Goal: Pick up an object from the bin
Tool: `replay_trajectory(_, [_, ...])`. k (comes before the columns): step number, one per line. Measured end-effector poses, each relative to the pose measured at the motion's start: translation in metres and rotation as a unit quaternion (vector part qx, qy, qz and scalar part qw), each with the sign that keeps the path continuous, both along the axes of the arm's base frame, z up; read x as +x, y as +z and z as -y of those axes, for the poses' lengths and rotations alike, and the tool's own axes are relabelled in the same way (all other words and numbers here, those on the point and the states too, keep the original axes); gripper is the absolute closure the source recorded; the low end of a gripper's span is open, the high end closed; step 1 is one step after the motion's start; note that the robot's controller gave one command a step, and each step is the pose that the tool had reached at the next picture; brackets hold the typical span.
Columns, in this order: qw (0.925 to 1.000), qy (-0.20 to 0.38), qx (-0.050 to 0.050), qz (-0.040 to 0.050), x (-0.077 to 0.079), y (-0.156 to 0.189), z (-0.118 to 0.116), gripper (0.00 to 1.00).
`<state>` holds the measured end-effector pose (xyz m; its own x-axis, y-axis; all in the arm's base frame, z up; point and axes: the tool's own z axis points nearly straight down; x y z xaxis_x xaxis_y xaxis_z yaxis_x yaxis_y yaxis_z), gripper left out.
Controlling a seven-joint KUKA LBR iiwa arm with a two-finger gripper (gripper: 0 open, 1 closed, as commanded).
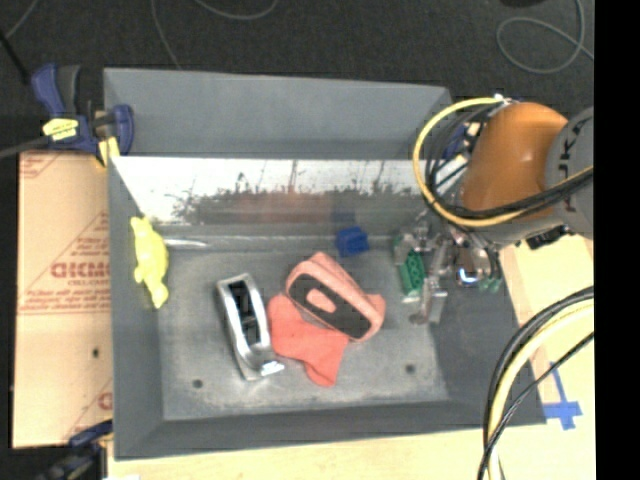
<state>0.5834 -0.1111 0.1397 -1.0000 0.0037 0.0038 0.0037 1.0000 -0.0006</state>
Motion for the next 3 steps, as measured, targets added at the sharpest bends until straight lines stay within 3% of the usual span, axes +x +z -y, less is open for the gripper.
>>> replay_trajectory(1, [1.0000,0.000,0.000,0.0011,0.000,0.002,0.000,0.00])
replay_trajectory(2, [0.9981,0.061,-0.001,0.0041,0.003,-0.002,-0.009,0.00])
replay_trajectory(3, [0.9830,0.183,0.000,0.0033,-0.005,-0.028,-0.030,0.00])
